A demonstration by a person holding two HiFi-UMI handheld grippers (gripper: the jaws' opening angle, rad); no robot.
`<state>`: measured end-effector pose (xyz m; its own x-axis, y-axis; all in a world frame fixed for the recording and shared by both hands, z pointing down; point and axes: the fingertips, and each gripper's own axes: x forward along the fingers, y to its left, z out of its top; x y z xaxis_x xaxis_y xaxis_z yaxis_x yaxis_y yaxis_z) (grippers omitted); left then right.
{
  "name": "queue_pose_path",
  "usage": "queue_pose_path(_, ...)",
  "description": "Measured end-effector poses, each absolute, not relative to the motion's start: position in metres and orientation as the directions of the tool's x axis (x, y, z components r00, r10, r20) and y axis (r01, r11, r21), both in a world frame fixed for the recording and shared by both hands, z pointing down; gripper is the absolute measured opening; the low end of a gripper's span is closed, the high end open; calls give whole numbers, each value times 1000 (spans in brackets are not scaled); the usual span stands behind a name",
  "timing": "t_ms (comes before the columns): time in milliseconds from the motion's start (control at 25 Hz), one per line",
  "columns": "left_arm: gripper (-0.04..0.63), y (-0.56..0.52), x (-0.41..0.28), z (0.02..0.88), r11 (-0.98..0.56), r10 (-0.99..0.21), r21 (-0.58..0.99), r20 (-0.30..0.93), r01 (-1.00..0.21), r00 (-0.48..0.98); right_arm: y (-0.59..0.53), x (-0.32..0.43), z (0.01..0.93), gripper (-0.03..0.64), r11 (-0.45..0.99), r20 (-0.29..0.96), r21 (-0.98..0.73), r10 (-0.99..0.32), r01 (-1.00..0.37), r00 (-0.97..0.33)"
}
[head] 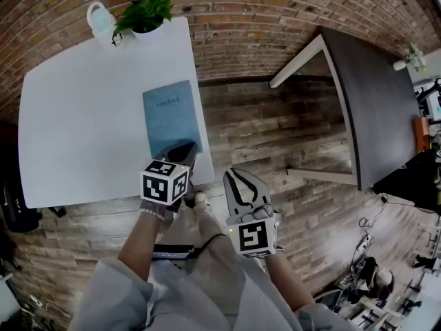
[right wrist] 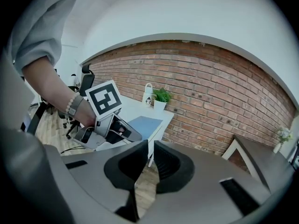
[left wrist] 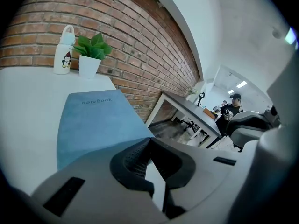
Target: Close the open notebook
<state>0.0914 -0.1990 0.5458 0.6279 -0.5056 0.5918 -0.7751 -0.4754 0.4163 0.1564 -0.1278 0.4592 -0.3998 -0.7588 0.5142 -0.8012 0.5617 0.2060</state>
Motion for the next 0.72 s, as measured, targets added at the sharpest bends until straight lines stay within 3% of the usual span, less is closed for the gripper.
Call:
queue_pose_path(360,18,-198,92,540,-496,-518,390,584,-776,625,-128,152,452,64,575,501,230,-762,-785,-411)
queue_pose_path(720,18,-199,52,464,-530,-660,251,477,-810,580,-135,131,414,63,574,408,220,-789,-789,-460)
